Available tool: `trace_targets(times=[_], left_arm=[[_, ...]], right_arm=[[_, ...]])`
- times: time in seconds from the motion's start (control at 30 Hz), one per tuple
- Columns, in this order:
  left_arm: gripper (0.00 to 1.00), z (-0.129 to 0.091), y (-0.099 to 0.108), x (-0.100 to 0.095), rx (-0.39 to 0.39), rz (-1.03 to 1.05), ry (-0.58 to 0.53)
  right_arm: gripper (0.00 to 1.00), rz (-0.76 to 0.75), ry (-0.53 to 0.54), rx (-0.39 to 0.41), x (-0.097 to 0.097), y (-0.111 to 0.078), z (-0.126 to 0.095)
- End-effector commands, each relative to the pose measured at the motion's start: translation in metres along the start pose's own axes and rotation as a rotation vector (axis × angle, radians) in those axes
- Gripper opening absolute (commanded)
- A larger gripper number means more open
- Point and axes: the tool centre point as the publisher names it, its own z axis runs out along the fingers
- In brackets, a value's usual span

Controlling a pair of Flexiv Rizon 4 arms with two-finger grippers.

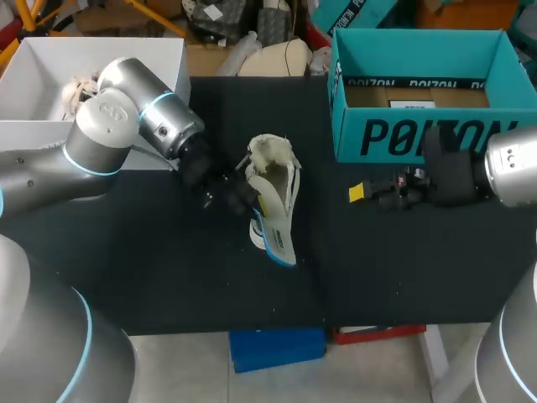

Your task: Take the shoe out of the shoebox, open the shoe tongue, remove and reinsert the insole, then place the shoe into the shoebox

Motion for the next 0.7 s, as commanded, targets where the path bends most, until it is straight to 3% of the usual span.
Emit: trace_targets(times=[0.03,0.33,0.37,0.43,0.6,0.7], left_arm=[[0.00,0.000,0.006,-0.003,0.052,-0.025,0.027],[0.00,-0.006,0.010,-0.003,0.033,-0.074,0.079],[0.03,-0.006,0.012,-0.003,0.028,-0.082,0.090],[0.19,-0.007,0.015,-0.003,0.023,-0.087,0.105],[0.29,-0.010,0.026,-0.003,0.009,-0.102,0.119],[0.28,-0.014,0.031,-0.002,-0.003,-0.107,0.132]], right_arm=[[1.00,0.001,-0.003,0.001,0.001,0.000,-0.001],[1.00,0.001,-0.003,0.001,0.001,0.000,-0.001],[1.00,0.001,-0.003,0.001,0.001,0.000,-0.001],[1.00,0.001,-0.003,0.001,0.001,0.000,-0.001],[1.00,0.001,-0.003,0.001,0.001,0.000,-0.001],[1.00,0.001,-0.003,0.001,0.001,0.000,-0.001]])
